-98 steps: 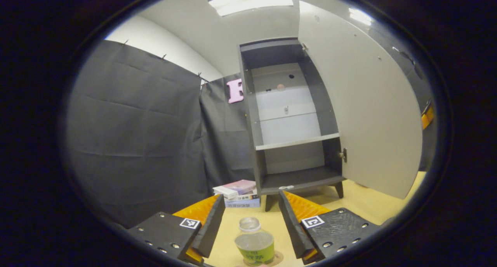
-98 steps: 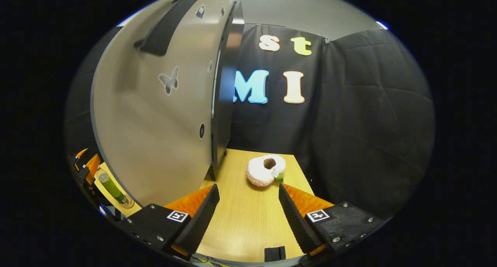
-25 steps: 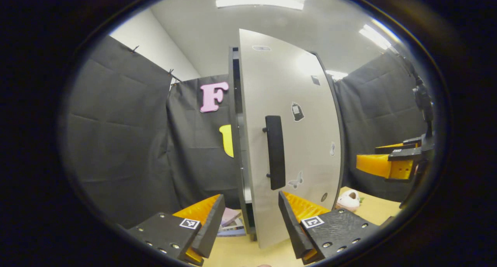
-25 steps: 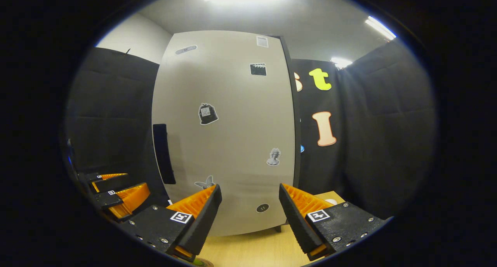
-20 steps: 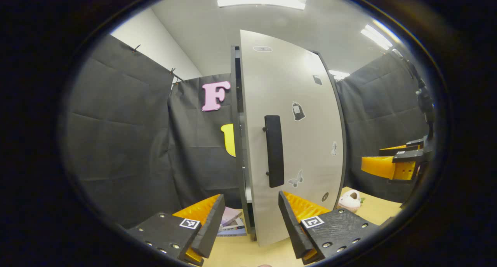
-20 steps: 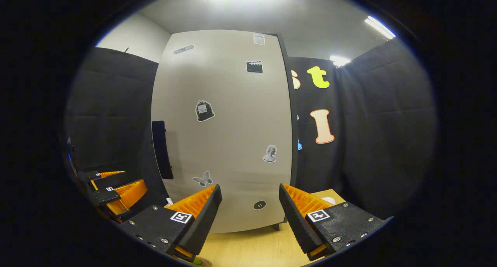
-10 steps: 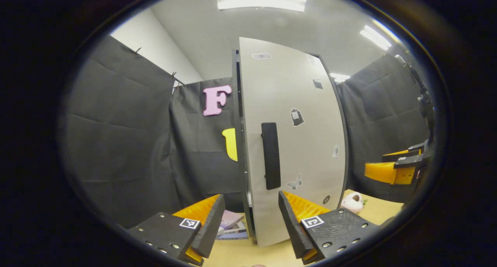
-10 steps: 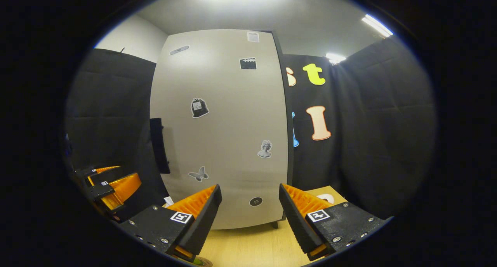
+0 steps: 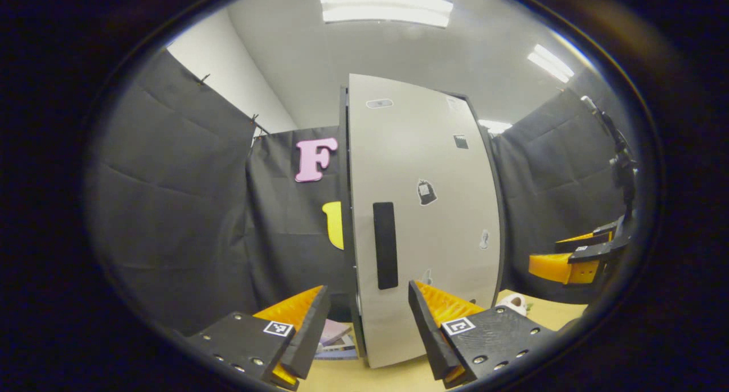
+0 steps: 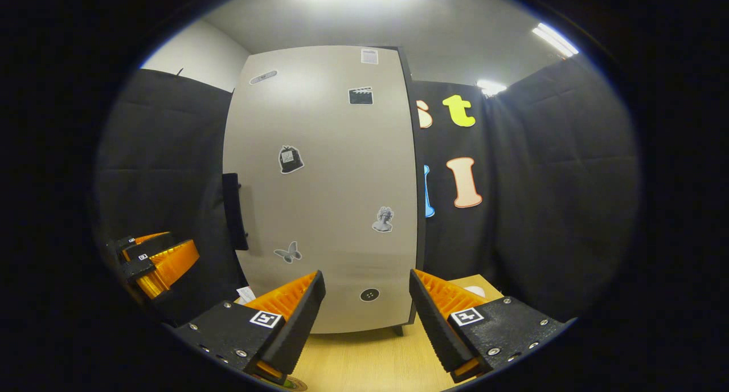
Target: Open the cabinet door with the right hand, grasp the bottle in the cabinet with the left hand and place it on the coaster, then close the cabinet door with the right hand.
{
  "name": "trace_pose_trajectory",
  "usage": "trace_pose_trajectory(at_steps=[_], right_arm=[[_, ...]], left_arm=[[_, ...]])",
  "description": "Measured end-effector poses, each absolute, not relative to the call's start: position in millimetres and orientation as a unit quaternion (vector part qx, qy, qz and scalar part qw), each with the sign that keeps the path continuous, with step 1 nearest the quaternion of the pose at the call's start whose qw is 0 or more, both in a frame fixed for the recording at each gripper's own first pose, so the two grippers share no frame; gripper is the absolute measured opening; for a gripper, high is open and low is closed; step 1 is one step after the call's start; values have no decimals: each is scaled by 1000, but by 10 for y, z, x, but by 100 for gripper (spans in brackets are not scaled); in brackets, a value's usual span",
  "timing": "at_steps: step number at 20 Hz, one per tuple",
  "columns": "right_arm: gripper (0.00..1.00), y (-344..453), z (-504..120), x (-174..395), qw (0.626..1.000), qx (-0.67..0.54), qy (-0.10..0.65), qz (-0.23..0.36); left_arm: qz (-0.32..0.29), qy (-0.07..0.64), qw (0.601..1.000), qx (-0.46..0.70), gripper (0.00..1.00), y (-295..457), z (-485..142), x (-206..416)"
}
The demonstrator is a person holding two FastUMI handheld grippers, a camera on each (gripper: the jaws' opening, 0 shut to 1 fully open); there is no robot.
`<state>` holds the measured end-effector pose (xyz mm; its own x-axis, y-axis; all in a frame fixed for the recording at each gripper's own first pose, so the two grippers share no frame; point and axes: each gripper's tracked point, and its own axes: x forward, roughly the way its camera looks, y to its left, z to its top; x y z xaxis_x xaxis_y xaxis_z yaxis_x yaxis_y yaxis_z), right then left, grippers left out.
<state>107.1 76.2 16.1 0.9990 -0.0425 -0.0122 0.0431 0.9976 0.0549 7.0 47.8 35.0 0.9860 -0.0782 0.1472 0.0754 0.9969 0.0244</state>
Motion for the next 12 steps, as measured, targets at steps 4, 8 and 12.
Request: trace_pose_trajectory(at_steps=[4, 8, 12], right_arm=[[92, 692, 186, 1064, 999, 26, 2, -26], [92, 659, 220, 1061, 999, 26, -4, -34], [92, 668, 275, 1052, 999, 9, -23, -46]], left_arm=[[-37, -69, 997, 11, 82, 467, 351, 110], [-41, -60, 997, 11, 83, 398, 312, 140], [-43, -51, 998, 5, 77, 346, 289, 176]])
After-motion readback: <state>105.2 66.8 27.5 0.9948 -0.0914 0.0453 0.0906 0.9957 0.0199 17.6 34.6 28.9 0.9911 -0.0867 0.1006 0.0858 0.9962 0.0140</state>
